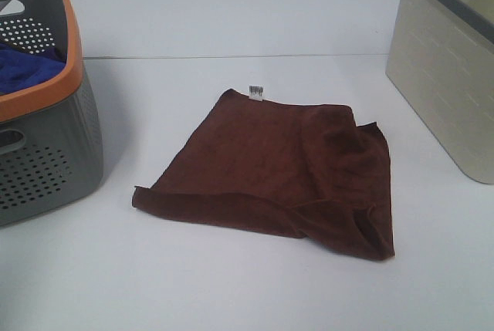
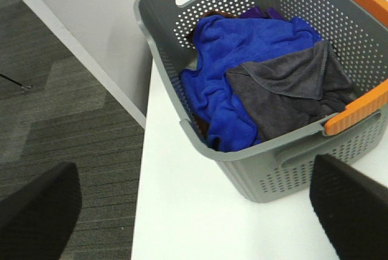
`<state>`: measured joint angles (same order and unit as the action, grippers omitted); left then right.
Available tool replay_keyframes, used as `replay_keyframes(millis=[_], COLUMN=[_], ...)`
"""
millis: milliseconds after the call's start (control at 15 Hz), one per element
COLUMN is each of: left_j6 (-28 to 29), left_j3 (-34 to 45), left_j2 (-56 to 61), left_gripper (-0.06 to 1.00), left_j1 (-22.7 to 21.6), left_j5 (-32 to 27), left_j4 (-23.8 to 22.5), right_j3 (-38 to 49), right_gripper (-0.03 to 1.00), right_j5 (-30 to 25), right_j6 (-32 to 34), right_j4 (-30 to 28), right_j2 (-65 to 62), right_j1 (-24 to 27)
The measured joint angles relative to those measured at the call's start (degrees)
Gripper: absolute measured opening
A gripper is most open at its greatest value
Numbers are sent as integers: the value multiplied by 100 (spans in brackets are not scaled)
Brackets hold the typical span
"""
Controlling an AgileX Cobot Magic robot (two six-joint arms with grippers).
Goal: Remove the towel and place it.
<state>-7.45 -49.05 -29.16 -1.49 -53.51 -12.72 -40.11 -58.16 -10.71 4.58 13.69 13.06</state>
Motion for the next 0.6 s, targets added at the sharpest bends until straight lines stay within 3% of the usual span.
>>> replay_keyframes(millis=[333,600], left_j6=[561,900], left_j3=[814,1530], left_j2=[1633,2888], left_gripper=[98,98], left_j1=[6,6], left_j5=[-424,-825], left_j4=[-201,-218], right_j3=[447,550], right_gripper=[76,76], right_j5=[-120,-401], right_j6=[-281,-92], right_j4=[29,34], right_j2=[-1031,-1398], right_j1=[0,0])
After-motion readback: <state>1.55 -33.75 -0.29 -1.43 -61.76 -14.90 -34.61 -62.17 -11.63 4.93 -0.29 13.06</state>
